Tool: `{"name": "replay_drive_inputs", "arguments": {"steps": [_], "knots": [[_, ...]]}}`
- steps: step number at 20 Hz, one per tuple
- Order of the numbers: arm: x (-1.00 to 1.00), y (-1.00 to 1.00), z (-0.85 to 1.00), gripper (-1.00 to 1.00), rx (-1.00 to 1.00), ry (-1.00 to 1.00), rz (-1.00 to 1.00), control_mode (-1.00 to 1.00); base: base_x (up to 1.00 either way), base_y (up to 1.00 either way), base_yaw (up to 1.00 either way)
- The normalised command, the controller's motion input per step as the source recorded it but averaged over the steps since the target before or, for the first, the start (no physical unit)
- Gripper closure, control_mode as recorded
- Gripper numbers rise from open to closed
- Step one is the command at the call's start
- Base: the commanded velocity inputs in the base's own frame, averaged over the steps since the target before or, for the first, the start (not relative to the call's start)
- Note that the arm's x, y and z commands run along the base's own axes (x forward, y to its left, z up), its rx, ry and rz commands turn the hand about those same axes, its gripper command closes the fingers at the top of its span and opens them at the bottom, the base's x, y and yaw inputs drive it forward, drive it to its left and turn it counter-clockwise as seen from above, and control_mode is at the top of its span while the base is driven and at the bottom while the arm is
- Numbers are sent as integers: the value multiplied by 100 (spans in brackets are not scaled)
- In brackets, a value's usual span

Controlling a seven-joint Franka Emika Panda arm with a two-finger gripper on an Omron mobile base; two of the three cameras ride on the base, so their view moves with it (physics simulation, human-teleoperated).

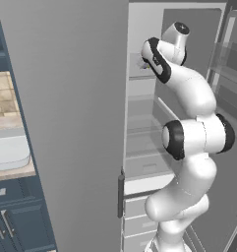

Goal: Pick the mango and apple from the fridge and place them inside the tupperware on the counter.

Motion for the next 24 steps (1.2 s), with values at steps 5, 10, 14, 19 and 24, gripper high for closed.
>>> {"name": "replay_drive_inputs", "arguments": {"steps": [5,10,14,19,24], "knots": [[-100,23,-54,100,0,0,-8,-100,0,0,0],[-100,17,-17,100,0,0,-10,-100,0,0,0],[-100,-4,0,100,2,0,-7,-100,0,0,0],[-100,-10,0,100,1,0,-2,-100,0,0,0],[-100,-11,0,100,0,1,0,-100,0,0,0]]}}
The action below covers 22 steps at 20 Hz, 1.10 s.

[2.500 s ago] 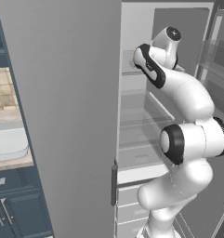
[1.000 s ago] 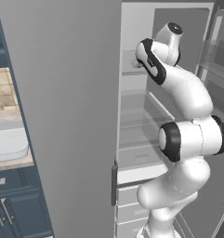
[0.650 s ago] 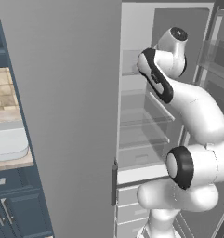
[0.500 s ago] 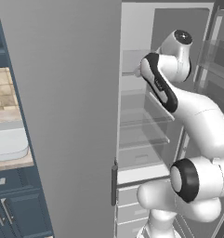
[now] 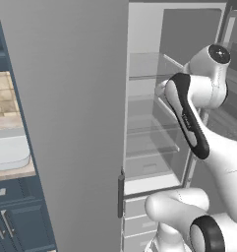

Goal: Pick the mango and apple from the fridge and place them inside the tupperware on the counter.

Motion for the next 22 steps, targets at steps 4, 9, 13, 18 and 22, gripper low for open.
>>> {"name": "replay_drive_inputs", "arguments": {"steps": [4,9,13,18,22], "knots": [[-100,-8,0,100,0,5,0,-100,0,0,0],[-100,-2,-1,100,0,13,0,-100,0,0,0],[-75,0,-8,100,0,14,0,100,-25,0,0],[0,0,0,100,0,0,0,100,-90,39,0],[0,0,0,100,0,0,0,100,-62,97,0]]}}
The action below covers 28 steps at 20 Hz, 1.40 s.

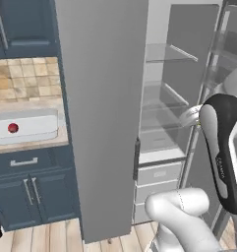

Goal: Pick the mango and apple from the fridge and place them inside the tupperware on the counter.

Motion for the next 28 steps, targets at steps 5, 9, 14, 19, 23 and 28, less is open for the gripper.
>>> {"name": "replay_drive_inputs", "arguments": {"steps": [5,9,14,19,23,28], "knots": [[0,0,0,100,0,0,0,100,-13,100,0],[0,0,0,100,0,0,0,100,19,100,-1],[0,0,0,100,0,0,0,100,65,100,-7],[0,0,0,100,0,0,0,100,83,100,-11],[0,0,0,100,0,0,0,100,79,100,-13],[13,5,-53,100,-6,0,-7,-100,24,38,-6]]}}
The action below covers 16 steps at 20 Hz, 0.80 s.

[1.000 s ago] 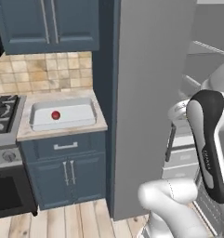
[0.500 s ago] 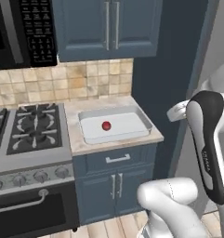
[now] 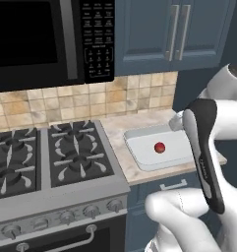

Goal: Pick the mango and apple from the fridge and place them inside the tupperware on the counter.

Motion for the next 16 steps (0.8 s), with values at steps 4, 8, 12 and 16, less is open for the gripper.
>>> {"name": "replay_drive_inputs", "arguments": {"steps": [4,8,12,16], "knots": [[27,-33,-90,100,-4,4,-11,-100,0,0,0],[34,-53,-77,100,0,7,-10,-100,0,0,0],[45,-67,-52,100,0,14,-6,-100,0,0,0],[72,-43,-34,100,0,9,-3,-100,0,0,0]]}}
